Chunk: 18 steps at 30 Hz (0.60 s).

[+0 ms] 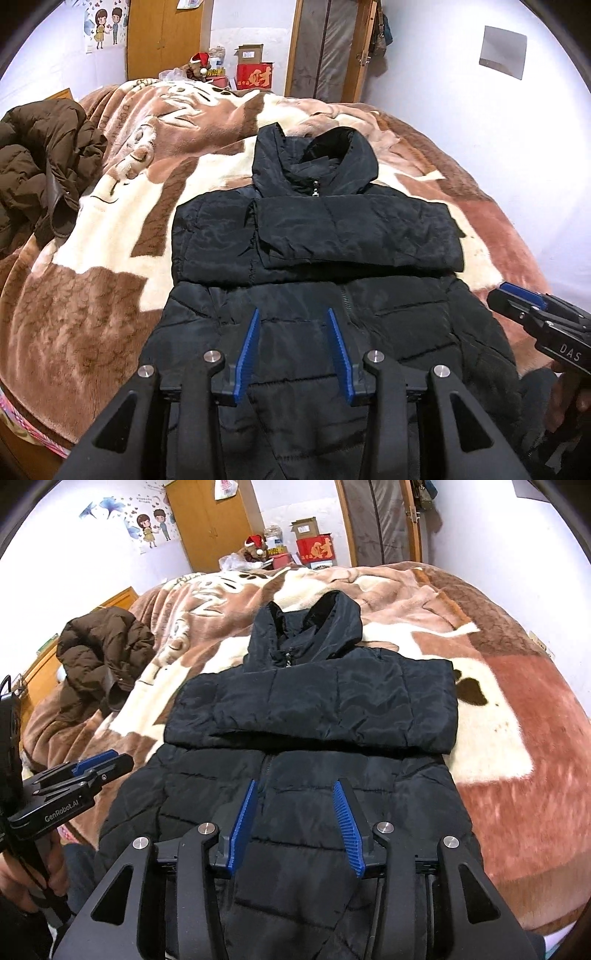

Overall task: Fold large clothes
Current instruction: 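Move both open tools toward the jacket hood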

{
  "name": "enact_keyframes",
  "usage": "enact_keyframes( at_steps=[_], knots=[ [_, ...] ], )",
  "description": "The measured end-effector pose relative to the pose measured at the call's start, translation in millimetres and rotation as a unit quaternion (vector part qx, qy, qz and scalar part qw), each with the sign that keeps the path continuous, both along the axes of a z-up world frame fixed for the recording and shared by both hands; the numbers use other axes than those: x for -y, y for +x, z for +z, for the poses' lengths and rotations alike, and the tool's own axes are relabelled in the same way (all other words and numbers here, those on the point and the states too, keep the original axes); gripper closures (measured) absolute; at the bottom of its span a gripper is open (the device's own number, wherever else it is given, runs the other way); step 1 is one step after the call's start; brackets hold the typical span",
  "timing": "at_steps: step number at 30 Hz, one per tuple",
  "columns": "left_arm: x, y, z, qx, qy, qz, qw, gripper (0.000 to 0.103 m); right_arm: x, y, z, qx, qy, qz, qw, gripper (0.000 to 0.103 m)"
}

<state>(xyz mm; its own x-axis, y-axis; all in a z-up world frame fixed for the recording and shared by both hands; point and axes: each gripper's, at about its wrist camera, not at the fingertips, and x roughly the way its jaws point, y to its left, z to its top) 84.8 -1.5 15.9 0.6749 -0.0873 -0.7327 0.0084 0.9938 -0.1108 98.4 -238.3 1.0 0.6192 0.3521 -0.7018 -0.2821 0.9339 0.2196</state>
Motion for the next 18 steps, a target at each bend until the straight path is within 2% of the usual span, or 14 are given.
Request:
enact_keyframes(
  at_steps=[4,10,18],
  knots=[
    [2,-1,13,0.011,-0.006,-0.003,0.9999,0.056,4,1,8,0.008,0.009,-0.003,1.0,0.054],
    [-1,21,31,0.022,-0.016,-0.009,0.9996,0.049,8,22,23,0.017,0.015,-0.005,1.0,0.053],
    [-9,85,44,0.026,-0.018,-0.023,0.9992,0.044,8,86,42,0.027,0.014,-0.006,1.0,0.053]
  ],
)
